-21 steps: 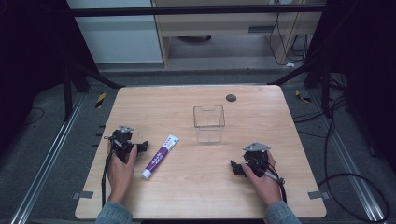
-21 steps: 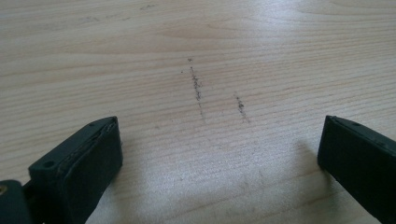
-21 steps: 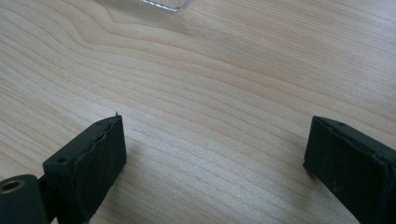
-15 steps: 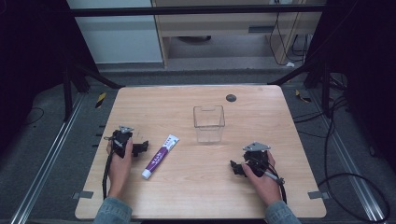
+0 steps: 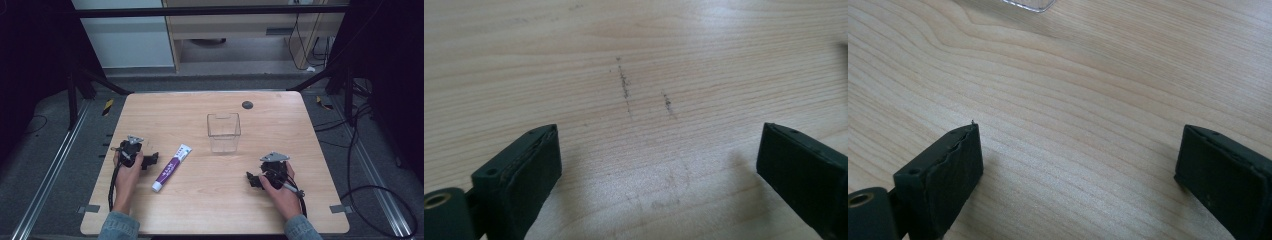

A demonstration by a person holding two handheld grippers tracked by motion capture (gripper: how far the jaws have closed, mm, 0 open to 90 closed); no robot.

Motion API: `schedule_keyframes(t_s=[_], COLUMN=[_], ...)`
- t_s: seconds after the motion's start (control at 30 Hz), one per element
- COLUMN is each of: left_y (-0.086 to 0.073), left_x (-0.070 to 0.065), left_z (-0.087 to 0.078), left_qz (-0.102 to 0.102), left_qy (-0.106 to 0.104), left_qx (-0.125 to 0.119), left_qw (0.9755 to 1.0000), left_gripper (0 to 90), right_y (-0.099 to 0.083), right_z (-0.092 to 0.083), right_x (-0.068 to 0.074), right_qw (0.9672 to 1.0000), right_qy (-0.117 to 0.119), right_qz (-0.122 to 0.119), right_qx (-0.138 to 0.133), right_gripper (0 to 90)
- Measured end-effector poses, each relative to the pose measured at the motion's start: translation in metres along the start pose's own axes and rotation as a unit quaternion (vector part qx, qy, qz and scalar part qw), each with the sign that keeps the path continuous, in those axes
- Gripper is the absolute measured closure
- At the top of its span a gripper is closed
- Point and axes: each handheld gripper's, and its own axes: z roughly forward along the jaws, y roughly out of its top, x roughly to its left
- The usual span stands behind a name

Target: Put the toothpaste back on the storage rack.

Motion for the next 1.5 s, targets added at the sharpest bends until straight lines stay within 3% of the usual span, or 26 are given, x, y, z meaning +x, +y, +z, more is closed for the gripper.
schedule_keyframes(t_s=[0.17,0.33,0.37,0.63,0.8,0.93,1.03,1.13,1.17,1.23,1.33,1.5], left_y=[0.002,0.005,0.008,0.013,0.015,0.011,0.012,0.010,0.006,0.003,0.003,0.009], left_x=[-0.016,-0.026,-0.029,-0.035,-0.038,-0.038,-0.040,-0.042,-0.044,-0.042,-0.034,-0.029], left_z=[-0.019,-0.033,-0.041,-0.063,-0.069,-0.062,-0.061,-0.056,-0.053,-0.054,-0.057,-0.066], left_qz=[0.019,0.041,0.043,0.065,0.069,0.060,0.056,0.053,0.067,0.064,0.033,0.048], left_qy=[-0.016,-0.018,-0.030,-0.025,-0.028,-0.041,-0.047,-0.057,-0.056,-0.054,-0.075,-0.063], left_qx=[-0.008,-0.013,-0.002,0.016,0.008,0.016,0.001,0.003,0.012,0.013,0.008,0.019], left_qw=[0.9997,0.9989,0.9986,0.9974,0.9972,0.9972,0.9973,0.9970,0.9962,0.9964,0.9966,0.9966], left_gripper=[2.8,3.2,3.3,4.6,5.0,6.1,8.6,8.9,8.9,8.8,8.8,7.9], right_y=[0.000,0.001,0.001,0.001,0.001,0.001,0.001,0.001,0.001,0.001,0.001,0.002], right_z=[0.000,0.001,0.000,0.001,0.001,0.001,0.001,0.001,0.001,0.001,0.001,0.002], right_x=[0.000,0.000,0.000,-0.001,-0.001,-0.001,-0.001,-0.001,-0.001,-0.001,-0.001,-0.001], right_qw=[1.0000,1.0000,1.0000,1.0000,1.0000,1.0000,1.0000,1.0000,1.0000,1.0000,1.0000,1.0000], right_qy=[0.001,0.001,0.002,0.003,0.002,0.002,0.002,0.001,0.003,0.003,0.005,0.005], right_qz=[-0.001,-0.002,0.000,-0.002,-0.003,-0.004,-0.005,-0.004,-0.002,-0.004,-0.003,-0.004], right_qx=[0.000,0.000,0.000,0.000,0.000,0.000,0.000,0.000,0.000,0.000,0.000,0.002], right_gripper=[5.1,5.0,5.0,4.9,4.9,4.9,4.9,4.9,4.9,4.9,4.8,3.5])
